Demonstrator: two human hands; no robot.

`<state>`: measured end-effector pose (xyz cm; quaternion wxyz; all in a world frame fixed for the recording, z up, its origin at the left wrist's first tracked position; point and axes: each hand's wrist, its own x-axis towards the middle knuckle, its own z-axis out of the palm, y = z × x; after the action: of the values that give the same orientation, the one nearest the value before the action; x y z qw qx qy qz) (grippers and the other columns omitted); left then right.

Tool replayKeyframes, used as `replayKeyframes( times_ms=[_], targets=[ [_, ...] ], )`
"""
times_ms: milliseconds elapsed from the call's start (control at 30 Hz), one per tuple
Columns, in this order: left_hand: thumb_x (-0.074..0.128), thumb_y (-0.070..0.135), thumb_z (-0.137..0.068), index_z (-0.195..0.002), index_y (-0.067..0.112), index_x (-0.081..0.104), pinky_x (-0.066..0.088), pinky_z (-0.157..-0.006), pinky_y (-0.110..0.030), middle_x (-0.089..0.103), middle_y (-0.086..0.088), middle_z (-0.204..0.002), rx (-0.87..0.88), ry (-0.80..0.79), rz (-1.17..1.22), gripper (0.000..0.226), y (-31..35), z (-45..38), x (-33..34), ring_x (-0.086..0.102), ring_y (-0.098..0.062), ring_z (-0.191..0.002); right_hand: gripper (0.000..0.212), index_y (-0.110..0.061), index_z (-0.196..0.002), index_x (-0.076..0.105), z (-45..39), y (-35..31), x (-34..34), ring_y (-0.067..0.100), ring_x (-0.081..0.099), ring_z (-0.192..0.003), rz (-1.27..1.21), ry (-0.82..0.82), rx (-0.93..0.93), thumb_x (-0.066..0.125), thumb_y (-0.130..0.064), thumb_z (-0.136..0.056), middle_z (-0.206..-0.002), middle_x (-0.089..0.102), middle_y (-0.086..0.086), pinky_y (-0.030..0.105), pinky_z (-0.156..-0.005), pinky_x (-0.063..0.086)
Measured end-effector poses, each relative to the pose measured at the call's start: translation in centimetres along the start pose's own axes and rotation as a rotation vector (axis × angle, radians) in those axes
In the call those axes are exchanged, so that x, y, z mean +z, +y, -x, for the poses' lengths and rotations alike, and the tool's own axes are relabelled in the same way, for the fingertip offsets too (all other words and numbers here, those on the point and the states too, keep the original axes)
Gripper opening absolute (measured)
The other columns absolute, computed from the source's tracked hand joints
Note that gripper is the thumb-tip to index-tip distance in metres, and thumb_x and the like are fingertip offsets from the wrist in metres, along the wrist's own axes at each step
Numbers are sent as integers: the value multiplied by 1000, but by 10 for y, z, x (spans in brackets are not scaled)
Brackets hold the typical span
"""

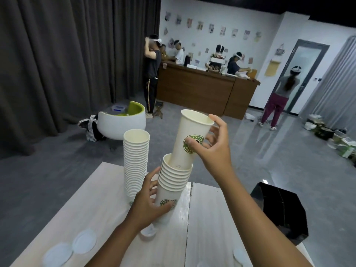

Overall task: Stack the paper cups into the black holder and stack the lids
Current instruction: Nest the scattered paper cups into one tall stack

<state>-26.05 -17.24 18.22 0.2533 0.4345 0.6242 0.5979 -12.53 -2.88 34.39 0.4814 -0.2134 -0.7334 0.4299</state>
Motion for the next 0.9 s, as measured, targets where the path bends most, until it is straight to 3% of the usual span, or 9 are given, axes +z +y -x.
replayKeyframes(
  times_ms=[200,267,400,500,567,733,900],
  targets=[
    [97,29,-64,-150,60,29,60,-98,-44,59,6,-146,25,37,56,114,2,-9,-37,63,-16,-127,78,-38,-140,47,5,15,42,1,58,-118,147,-227,77,90,-38,-76,-133,54,-24,34,-95,58],
    [97,24,-64,-151,58,29,60,-97,-43,59,5,-145,34,44,57,115,3,-14,-49,62,-17,-129,71,-41,-139,49,7,16,52,-1,56,-119,162,-278,85,87,-41,-79,-129,55,-32,32,-96,56],
    [95,7,-69,-146,62,32,59,-90,-26,60,15,-141,60,54,69,113,10,-18,-66,60,-5,-129,69,-44,-140,49,11,10,64,-1,56,-121,156,-332,81,85,-39,-82,-130,54,-35,28,-92,56],
    [95,10,-69,-148,59,31,60,-96,-36,60,17,-142,74,52,93,113,20,-21,-75,59,-7,-132,80,-47,-143,42,14,3,70,1,56,-123,155,-372,66,88,-35,-79,-134,50,-37,29,-90,58],
    [95,11,-69,-149,58,31,61,-97,-41,62,15,-142,93,50,106,113,28,-24,-80,59,-11,-133,87,-49,-146,37,14,-1,73,2,56,-124,140,-371,57,89,-34,-78,-138,48,-37,31,-91,59],
    [94,7,-70,-145,60,36,60,-95,-36,64,19,-138,203,48,107,109,60,-40,-92,61,-10,-130,92,-50,-148,35,1,-23,76,-2,55,-125,79,-291,-13,90,-32,-77,-143,46,-35,30,-90,58],
    [92,24,-68,-144,54,40,58,-100,-47,67,12,-134,273,55,101,97,104,-61,-104,62,-12,-128,91,-46,-147,40,-20,-48,70,4,61,-120,52,-236,-86,92,-29,-75,-142,50,-29,28,-82,59]
  ],
)
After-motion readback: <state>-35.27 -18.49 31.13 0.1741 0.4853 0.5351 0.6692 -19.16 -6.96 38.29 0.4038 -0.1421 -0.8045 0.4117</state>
